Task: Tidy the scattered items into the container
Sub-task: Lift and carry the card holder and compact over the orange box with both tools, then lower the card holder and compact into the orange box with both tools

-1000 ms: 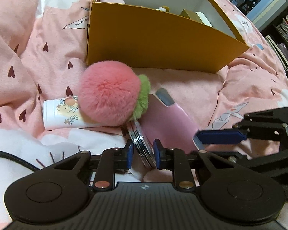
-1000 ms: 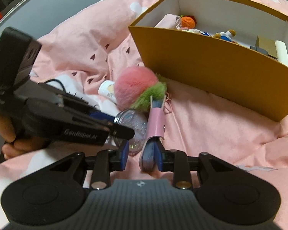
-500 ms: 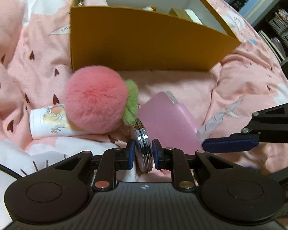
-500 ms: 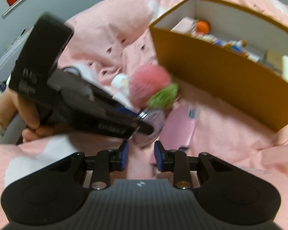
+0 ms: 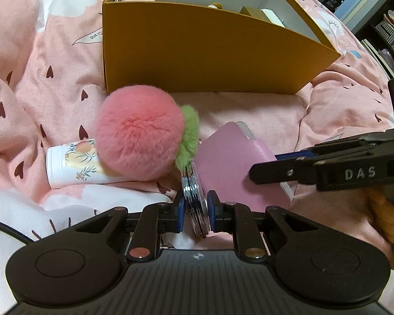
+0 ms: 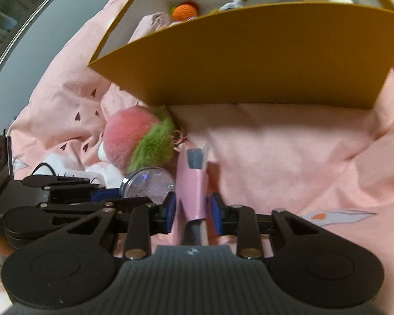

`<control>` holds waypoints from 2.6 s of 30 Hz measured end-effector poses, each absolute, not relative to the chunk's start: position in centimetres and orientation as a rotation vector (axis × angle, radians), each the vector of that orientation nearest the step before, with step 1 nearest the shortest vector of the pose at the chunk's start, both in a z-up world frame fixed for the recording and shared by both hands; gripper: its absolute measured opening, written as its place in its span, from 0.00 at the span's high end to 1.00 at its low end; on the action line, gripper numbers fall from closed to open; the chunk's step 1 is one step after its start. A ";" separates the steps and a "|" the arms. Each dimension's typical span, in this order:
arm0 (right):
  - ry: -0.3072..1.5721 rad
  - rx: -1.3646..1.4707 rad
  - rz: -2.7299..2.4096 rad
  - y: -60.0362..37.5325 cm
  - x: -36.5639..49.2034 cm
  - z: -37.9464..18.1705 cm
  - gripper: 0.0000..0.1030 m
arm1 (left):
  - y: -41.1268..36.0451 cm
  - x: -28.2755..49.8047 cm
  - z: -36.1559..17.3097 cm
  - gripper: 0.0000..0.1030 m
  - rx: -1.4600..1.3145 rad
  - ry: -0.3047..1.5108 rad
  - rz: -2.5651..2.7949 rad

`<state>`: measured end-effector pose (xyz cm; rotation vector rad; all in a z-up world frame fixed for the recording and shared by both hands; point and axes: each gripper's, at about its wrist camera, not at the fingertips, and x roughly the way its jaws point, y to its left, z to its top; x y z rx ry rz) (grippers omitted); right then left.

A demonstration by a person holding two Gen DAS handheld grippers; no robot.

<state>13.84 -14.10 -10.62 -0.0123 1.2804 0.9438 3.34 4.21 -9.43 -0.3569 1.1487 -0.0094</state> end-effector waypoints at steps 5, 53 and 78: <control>1.239 -0.104 0.955 -12.4 12.8 -10.1 0.72 | 4.1 3.4 -9.4 0.80 -0.338 1.157 0.003; 0.822 -0.073 0.630 -11.0 22.6 2.6 0.77 | 8.3 12.5 3.4 0.85 -0.296 0.814 0.006; 0.956 -0.297 0.503 -6.7 24.5 -3.9 0.75 | 9.8 18.1 -1.6 0.85 -0.394 0.910 -0.070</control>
